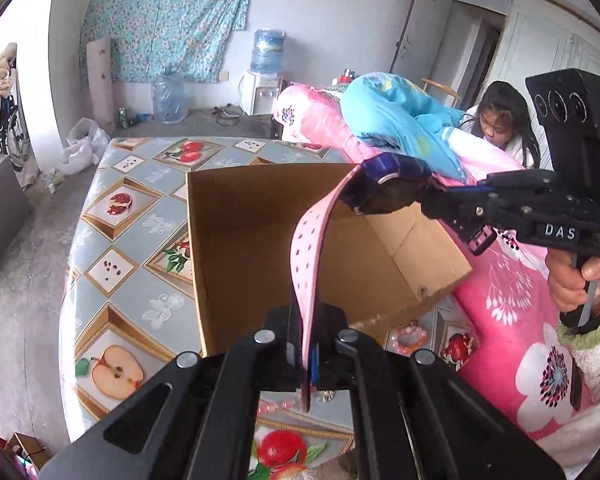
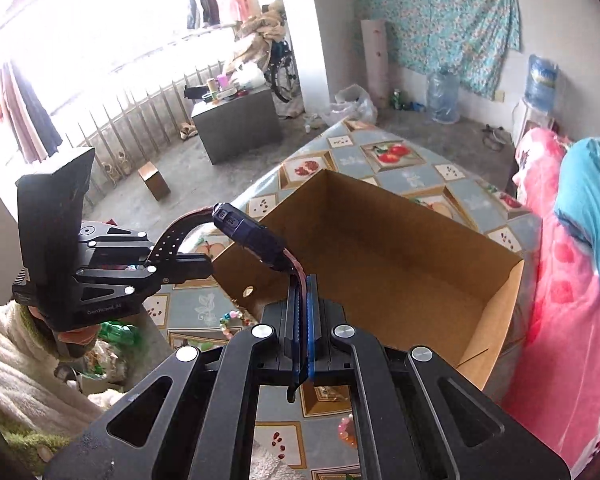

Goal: Organize jewelry
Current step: 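Lift the watch into the cardboard box with both tools and open them, then reach the right tool to the multicolour bead bracelet and grasp it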

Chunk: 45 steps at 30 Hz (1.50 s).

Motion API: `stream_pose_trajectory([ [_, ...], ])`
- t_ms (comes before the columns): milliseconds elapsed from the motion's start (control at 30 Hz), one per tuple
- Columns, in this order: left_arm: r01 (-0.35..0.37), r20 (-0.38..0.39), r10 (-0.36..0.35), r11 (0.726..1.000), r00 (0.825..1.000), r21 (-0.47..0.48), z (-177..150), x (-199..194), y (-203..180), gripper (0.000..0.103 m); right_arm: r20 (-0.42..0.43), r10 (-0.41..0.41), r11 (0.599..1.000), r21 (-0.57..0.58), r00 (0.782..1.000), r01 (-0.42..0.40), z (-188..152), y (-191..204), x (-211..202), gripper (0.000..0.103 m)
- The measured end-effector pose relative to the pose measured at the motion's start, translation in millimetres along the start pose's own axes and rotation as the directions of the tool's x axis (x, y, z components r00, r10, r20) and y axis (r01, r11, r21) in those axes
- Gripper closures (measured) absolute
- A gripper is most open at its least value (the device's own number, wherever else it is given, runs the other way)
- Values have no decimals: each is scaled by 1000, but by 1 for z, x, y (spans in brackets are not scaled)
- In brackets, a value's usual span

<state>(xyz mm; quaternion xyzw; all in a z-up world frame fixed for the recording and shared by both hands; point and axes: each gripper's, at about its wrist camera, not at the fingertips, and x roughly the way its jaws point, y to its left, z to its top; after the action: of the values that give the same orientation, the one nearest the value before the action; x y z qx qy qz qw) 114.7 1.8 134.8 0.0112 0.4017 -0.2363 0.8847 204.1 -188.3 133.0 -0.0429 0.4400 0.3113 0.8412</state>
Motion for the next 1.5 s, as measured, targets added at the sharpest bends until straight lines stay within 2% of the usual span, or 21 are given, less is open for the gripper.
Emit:
stream_pose_trajectory([
  [100, -24, -83, 24, 1000, 996, 1, 32, 41, 5, 101, -108, -33, 999, 38, 994, 38, 16, -28, 38, 102],
  [200, -61, -185, 60, 998, 981, 3, 56, 89, 11, 101, -206, -63, 995, 59, 977, 77, 26, -53, 78, 102],
  [300, -147, -255, 157, 988, 954, 55, 68, 132, 16, 100, -302, -66, 993, 76, 951, 93, 31, -78, 120, 102],
  [367, -192, -306, 210, 977, 929, 87, 68, 154, 19, 93, -366, -92, 989, 72, 926, 127, 29, -94, 147, 101],
  [400, -204, -317, 223, 975, 922, 94, 66, 160, 21, 90, -403, -106, 985, 80, 909, 150, 27, -102, 161, 99],
  [433, -209, -317, 226, 974, 921, 87, 65, 162, 23, 83, -428, -118, 982, 84, 896, 169, 24, -109, 168, 99],
  [500, -181, -293, 188, 982, 938, 52, 62, 154, 27, 75, -435, -166, 975, 63, 885, 214, 24, -118, 176, 95],
  [567, -172, -258, 172, 985, 951, 21, 61, 139, 32, 59, -409, -198, 970, 50, 891, 238, 27, -121, 173, 91],
  [633, -164, -198, 157, 986, 967, -20, 60, 117, 38, 47, -362, -236, 962, 46, 902, 270, 30, -123, 162, 86],
  [733, -140, -108, 130, 986, 986, -91, 55, 80, 48, 37, -291, -279, 955, 13, 915, 295, 34, -119, 147, 84],
  [933, -117, 24, 126, 964, 992, -240, 27, 22, 74, 24, -292, -238, 968, 8, 926, 251, 27, -108, 153, 84],
  [1000, -118, 43, 136, 952, 990, -281, 10, 8, 80, 19, -261, -220, 972, 24, 940, 234, 23, -101, 145, 84],
  [1067, -162, 54, 185, 941, 981, -296, -7, -3, 83, 13, -187, -217, 973, 38, 958, 228, 23, -88, 123, 82],
  [1167, -266, 42, 287, 926, 957, -270, -35, -13, 81, 9, 5, -203, 978, 54, 979, 202, 12, -62, 66, 73],
  [1233, -308, 20, 322, 920, 947, -242, -55, -14, 79, 6, 136, -158, 986, 69, 978, 150, -5, -41, 26, 67],
  [1300, -341, -21, 345, 911, 938, -232, -75, -9, 77, 6, 216, -117, 991, 88, 969, 100, -21, -18, -1, 61],
  [1333, -349, -41, 349, 909, 936, -226, -83, -3, 76, 6, 245, -105, 992, 92, 964, 84, -35, -7, -11, 60],
  [1400, -355, -81, 346, 907, 935, -226, -97, 12, 75, 6, 273, -120, 991, 93, 954, 99, -61, 14, -18, 49],
  [1500, -345, -133, 322, 911, 938, -228, -112, 41, 72, 6, 225, -162, 984, 115, 961, 139, -88, 35, -4, 37],
])
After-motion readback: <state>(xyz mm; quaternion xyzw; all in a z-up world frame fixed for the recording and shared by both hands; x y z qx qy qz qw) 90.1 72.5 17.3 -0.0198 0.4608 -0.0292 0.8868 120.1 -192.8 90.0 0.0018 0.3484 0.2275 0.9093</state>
